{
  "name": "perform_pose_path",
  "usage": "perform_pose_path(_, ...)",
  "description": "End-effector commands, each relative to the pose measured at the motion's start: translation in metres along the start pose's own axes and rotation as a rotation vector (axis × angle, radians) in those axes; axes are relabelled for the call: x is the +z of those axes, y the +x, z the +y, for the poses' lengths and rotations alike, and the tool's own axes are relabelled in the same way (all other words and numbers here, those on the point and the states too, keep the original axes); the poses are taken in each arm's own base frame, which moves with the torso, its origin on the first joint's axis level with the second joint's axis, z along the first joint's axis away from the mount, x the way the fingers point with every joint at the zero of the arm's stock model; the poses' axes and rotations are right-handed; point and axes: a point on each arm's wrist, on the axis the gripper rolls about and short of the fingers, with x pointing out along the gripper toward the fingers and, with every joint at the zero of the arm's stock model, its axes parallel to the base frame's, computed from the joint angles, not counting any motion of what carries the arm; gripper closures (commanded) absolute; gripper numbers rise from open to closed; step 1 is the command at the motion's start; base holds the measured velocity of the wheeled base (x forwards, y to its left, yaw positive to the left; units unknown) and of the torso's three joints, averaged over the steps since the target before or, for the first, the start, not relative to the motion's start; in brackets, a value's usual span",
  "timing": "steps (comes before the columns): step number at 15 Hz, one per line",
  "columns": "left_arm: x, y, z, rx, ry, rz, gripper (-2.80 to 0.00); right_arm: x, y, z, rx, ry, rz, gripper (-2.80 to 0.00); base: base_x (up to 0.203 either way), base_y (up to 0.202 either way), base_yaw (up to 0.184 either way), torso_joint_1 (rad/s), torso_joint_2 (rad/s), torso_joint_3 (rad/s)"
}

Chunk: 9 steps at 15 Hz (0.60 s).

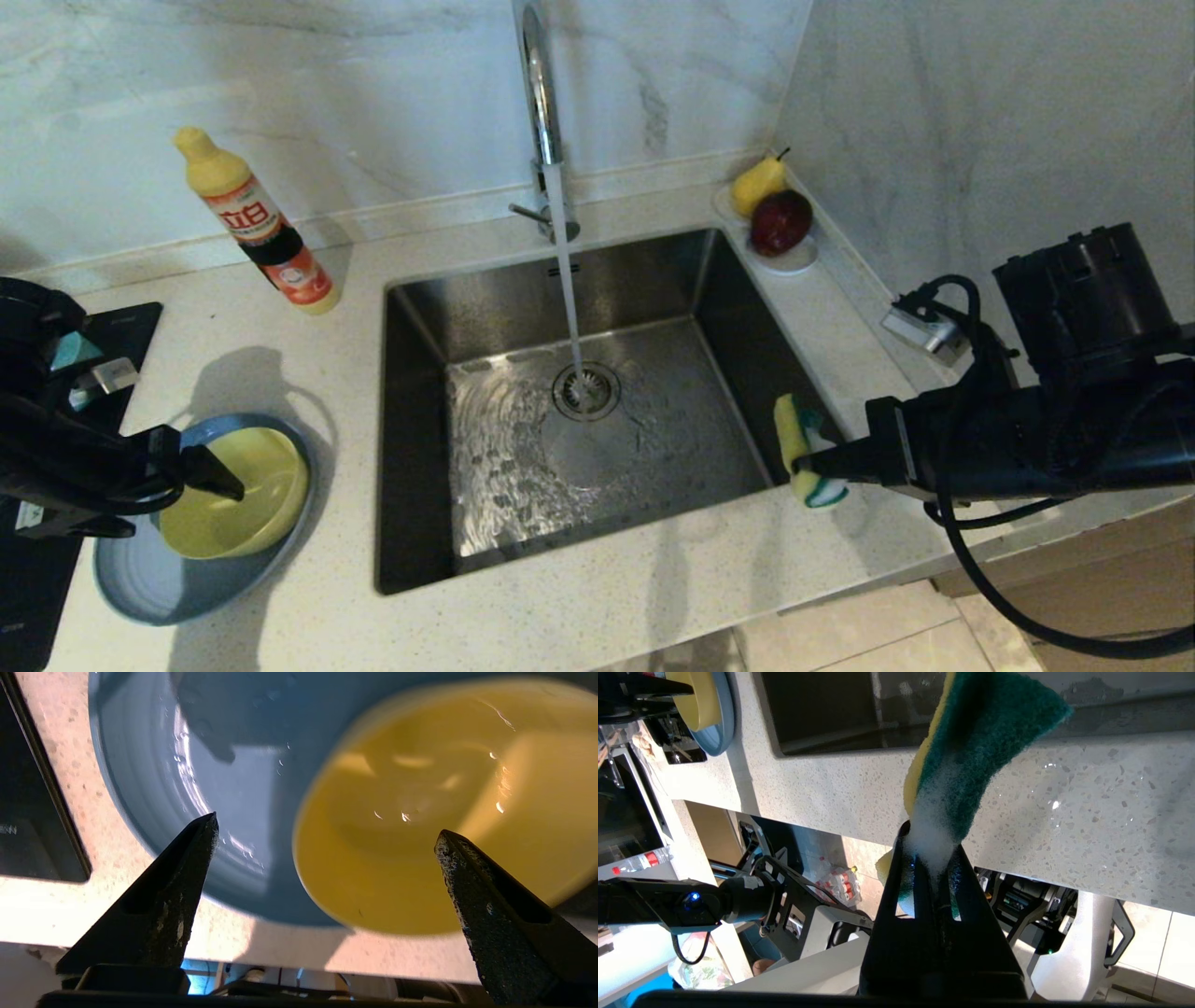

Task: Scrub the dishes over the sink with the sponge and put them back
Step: Wash the bowl

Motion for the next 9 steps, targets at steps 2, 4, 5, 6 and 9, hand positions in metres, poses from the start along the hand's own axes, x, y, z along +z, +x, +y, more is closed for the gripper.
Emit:
perform_pose_path(2, 0.005, 0.021, 0.002, 0.005, -0.027, 0.039, -2.80, 0.001, -0.003, 0.002, 0.007, -0.002, -0.005, 0.00, 0.000, 0.000, 0.000, 0.000, 0.00, 0.000)
perform_pose_path(4, 0.007, 0.026, 0.002, 0.006, -0.028, 0.044, -2.80, 0.001, -0.002, 0.000, 0.002, 0.003, -0.004, 0.00, 0.000, 0.000, 0.000, 0.000, 0.00, 0.000)
perform_pose_path(5, 0.007, 0.027, 0.001, 0.006, -0.027, 0.046, -2.80, 0.001, 0.000, -0.001, -0.001, 0.004, -0.002, 0.00, 0.000, 0.000, 0.000, 0.000, 0.00, 0.000)
perform_pose_path(6, 0.007, 0.028, 0.001, 0.006, -0.027, 0.052, -2.80, 0.001, 0.001, -0.002, -0.003, 0.006, -0.001, 0.00, 0.000, 0.000, 0.000, 0.000, 0.00, 0.000)
perform_pose_path(9, 0.011, 0.032, 0.002, 0.007, -0.043, 0.030, -2.80, 0.001, 0.001, -0.002, -0.004, 0.006, 0.000, 0.00, 0.000, 0.000, 0.000, 0.000, 0.00, 0.000)
